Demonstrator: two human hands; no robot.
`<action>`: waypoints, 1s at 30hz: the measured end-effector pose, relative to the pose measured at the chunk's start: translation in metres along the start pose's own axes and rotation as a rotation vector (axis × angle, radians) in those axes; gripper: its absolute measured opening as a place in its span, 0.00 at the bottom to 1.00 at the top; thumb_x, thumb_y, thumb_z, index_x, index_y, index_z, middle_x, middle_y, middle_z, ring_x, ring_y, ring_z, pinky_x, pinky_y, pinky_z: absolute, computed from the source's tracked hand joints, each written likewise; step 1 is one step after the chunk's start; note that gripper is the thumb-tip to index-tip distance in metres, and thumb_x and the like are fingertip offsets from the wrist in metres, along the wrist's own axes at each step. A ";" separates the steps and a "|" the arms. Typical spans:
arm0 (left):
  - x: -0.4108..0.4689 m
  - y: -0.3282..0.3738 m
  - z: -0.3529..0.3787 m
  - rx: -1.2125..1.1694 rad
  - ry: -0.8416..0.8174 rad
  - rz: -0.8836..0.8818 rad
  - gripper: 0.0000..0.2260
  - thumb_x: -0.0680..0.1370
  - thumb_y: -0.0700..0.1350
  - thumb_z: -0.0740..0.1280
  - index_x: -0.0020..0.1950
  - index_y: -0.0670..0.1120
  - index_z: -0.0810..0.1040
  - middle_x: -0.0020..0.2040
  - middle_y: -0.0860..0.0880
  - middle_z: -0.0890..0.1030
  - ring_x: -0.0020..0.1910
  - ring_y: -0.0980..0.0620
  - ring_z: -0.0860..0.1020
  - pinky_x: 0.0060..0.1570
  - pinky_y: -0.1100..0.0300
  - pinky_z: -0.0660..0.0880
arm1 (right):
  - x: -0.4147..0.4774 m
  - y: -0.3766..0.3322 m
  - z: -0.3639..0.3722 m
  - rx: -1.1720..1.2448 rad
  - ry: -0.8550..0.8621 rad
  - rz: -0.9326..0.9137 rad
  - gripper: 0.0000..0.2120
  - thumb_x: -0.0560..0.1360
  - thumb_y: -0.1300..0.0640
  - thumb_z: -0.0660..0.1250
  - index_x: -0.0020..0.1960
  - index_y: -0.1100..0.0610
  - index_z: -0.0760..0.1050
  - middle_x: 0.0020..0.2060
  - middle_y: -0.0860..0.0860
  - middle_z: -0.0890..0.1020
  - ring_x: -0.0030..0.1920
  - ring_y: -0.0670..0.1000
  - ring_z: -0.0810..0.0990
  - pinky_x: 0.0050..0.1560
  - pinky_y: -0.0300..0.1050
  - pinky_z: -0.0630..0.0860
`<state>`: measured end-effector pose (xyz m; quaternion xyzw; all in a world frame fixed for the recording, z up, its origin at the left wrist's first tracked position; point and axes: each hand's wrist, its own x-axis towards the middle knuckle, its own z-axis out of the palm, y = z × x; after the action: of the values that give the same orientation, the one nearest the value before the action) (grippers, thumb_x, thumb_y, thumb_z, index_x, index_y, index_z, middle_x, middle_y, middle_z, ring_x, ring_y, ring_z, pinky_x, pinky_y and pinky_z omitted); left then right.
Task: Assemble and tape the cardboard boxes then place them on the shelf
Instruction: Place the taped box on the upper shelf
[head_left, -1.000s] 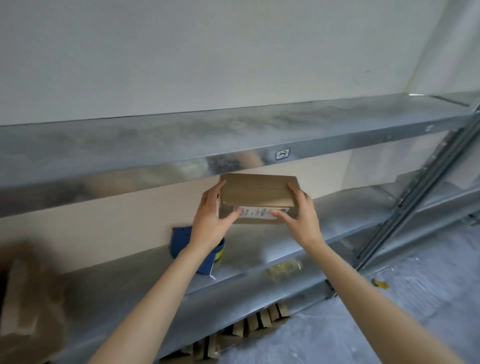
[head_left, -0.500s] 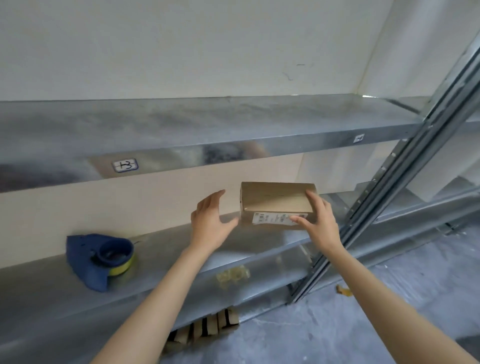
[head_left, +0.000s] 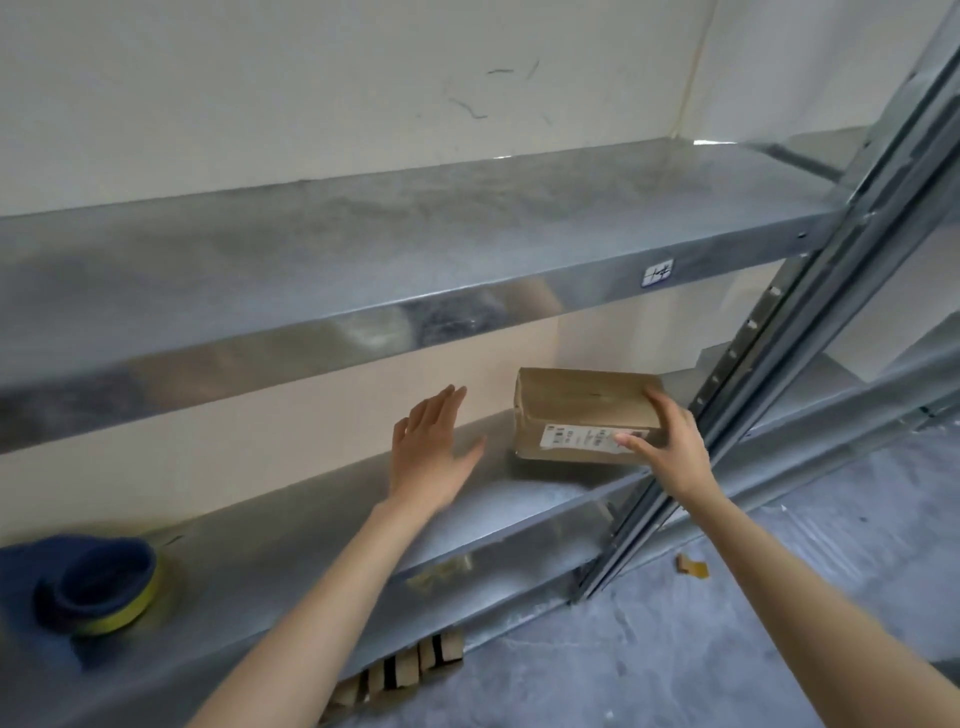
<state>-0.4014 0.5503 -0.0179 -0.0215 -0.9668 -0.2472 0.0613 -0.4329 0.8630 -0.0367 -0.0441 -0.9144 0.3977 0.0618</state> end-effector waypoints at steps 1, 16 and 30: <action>0.006 0.005 0.004 0.004 -0.002 0.007 0.30 0.81 0.59 0.61 0.80 0.54 0.56 0.80 0.55 0.57 0.78 0.51 0.56 0.75 0.52 0.54 | 0.006 0.006 -0.003 0.003 0.000 0.008 0.39 0.70 0.44 0.75 0.75 0.48 0.63 0.71 0.55 0.68 0.70 0.55 0.69 0.70 0.57 0.67; 0.022 0.041 0.051 0.024 0.052 -0.258 0.30 0.79 0.59 0.62 0.79 0.55 0.58 0.80 0.55 0.58 0.78 0.51 0.55 0.74 0.51 0.54 | 0.084 0.065 0.003 -0.002 -0.270 -0.069 0.37 0.70 0.51 0.77 0.73 0.47 0.62 0.70 0.54 0.66 0.68 0.56 0.69 0.62 0.44 0.65; -0.011 0.064 0.025 0.115 0.167 -0.378 0.28 0.79 0.56 0.64 0.78 0.52 0.62 0.79 0.54 0.61 0.77 0.49 0.59 0.72 0.52 0.58 | 0.091 0.007 -0.004 -0.260 -0.343 -0.406 0.30 0.77 0.35 0.60 0.76 0.45 0.60 0.77 0.49 0.58 0.76 0.54 0.59 0.69 0.54 0.65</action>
<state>-0.3886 0.6180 -0.0106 0.1842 -0.9577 -0.1995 0.0951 -0.5219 0.8825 -0.0322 0.2001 -0.9449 0.2582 -0.0217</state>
